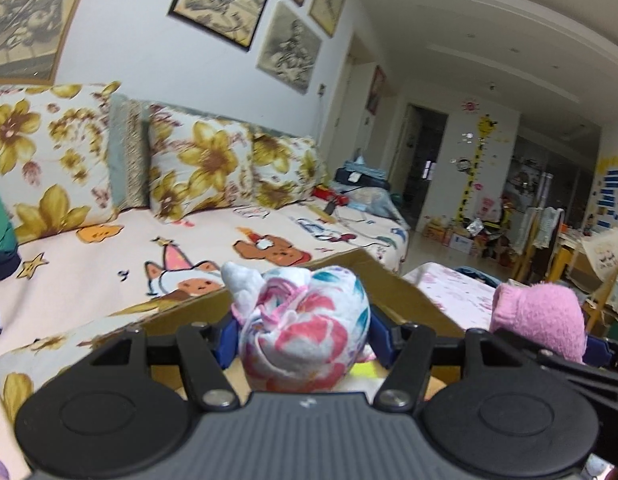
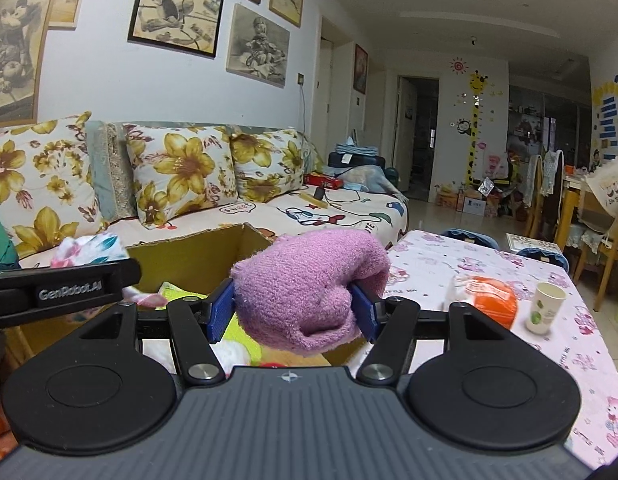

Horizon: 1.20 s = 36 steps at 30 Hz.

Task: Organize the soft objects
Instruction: 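Release the pink towel into the box with right while left releases the patterned ball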

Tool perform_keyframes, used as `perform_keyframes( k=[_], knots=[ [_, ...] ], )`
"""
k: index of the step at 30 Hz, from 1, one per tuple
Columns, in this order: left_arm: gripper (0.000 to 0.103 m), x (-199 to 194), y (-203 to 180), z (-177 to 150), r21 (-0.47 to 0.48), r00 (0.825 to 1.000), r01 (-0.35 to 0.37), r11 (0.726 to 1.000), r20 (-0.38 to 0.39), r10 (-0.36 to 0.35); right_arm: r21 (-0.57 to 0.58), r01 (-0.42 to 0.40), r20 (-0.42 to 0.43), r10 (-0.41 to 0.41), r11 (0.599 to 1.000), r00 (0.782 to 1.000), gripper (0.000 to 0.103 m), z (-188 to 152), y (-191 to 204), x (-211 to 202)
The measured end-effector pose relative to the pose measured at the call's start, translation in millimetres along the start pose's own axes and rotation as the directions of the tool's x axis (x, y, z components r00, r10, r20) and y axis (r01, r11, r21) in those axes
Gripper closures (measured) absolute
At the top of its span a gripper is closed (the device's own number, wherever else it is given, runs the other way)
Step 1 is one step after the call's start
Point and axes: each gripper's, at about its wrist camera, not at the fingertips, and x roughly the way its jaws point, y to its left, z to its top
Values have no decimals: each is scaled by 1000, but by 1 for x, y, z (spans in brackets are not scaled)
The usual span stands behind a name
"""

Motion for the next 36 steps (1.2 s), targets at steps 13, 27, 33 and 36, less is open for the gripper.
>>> perform_keyframes(
  k=[13,27,33,36],
  knots=[
    [37,9,4,-1,25,997,-66,998,-27,66,11,-87,-53,87,996,995,3,-6,-3,22],
    [10,-1,-3,2,29,997,-60,998,42,59,173,79,-13,-78,982,997,2,8,-40,-35],
    [9,-5,-19,-3,71,999,-26,997,43,23,229,125,-47,-117,965,992,2,-1,-48,-48],
    [7,-7,-28,-6,100,999,-12,995,50,7,231,144,-58,-134,962,989,2,-4,-49,-53]
  ],
)
